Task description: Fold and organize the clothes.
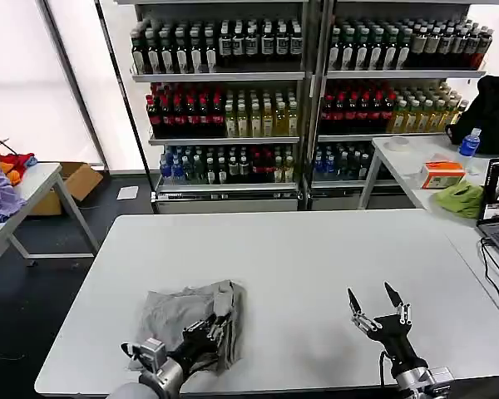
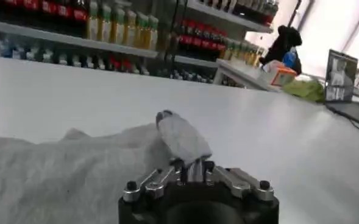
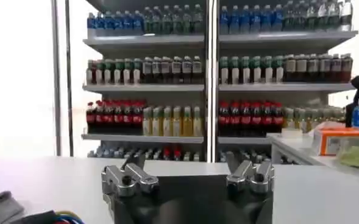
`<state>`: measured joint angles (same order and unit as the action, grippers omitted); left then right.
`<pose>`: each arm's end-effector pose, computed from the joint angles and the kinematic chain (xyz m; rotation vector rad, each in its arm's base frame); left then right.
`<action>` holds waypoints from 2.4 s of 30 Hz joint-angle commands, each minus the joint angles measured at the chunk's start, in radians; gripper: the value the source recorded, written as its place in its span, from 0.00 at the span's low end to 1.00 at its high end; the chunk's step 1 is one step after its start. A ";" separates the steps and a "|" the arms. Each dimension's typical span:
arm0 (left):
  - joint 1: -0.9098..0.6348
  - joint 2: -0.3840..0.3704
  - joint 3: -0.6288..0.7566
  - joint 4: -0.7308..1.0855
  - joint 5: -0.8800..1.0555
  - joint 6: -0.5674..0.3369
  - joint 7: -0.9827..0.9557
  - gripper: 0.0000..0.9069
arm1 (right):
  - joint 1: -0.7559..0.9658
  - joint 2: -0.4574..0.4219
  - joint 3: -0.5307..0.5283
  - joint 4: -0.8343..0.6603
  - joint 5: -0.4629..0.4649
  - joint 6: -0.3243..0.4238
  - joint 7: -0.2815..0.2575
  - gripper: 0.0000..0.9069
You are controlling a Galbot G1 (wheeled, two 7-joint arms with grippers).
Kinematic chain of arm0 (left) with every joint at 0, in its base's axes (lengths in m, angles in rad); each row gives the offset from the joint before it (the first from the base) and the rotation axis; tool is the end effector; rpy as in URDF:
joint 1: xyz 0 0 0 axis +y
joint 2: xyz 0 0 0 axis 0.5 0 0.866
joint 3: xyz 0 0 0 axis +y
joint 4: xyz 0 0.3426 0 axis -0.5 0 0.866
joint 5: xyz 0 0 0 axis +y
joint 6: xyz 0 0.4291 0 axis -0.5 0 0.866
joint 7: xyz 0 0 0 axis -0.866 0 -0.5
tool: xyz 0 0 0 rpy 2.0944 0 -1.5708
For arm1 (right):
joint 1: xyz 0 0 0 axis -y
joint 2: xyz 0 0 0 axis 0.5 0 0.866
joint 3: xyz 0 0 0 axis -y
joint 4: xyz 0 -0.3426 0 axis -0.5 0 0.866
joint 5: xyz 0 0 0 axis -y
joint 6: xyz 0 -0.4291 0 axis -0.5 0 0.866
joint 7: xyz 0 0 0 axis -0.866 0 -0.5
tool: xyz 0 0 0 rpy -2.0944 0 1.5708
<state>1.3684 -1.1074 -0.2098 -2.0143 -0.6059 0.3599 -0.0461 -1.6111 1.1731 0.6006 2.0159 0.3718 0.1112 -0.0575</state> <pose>0.2882 -0.0362 -0.3016 -0.6143 -2.6157 0.2577 0.2547 -0.0886 -0.3196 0.2533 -3.1196 0.0121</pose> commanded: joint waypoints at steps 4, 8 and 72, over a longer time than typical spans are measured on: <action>-0.088 -0.044 -0.072 -0.112 -0.109 0.002 -0.123 1.00 | 0.000 -0.001 -0.007 0.000 0.006 0.001 -0.001 1.00; -0.016 -0.009 -0.197 -0.240 -0.162 0.006 -0.136 1.00 | 0.002 -0.009 -0.006 -0.006 0.015 0.001 -0.001 1.00; 0.191 -0.166 -0.358 -0.115 0.207 0.016 -0.163 0.01 | -0.010 -0.035 0.012 0.029 0.209 -0.075 0.018 1.00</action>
<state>1.5566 -1.2739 -0.5240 -2.1077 -0.3890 0.4224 -0.2500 -1.6214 1.1399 0.6116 2.0315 0.4990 0.0670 -0.0443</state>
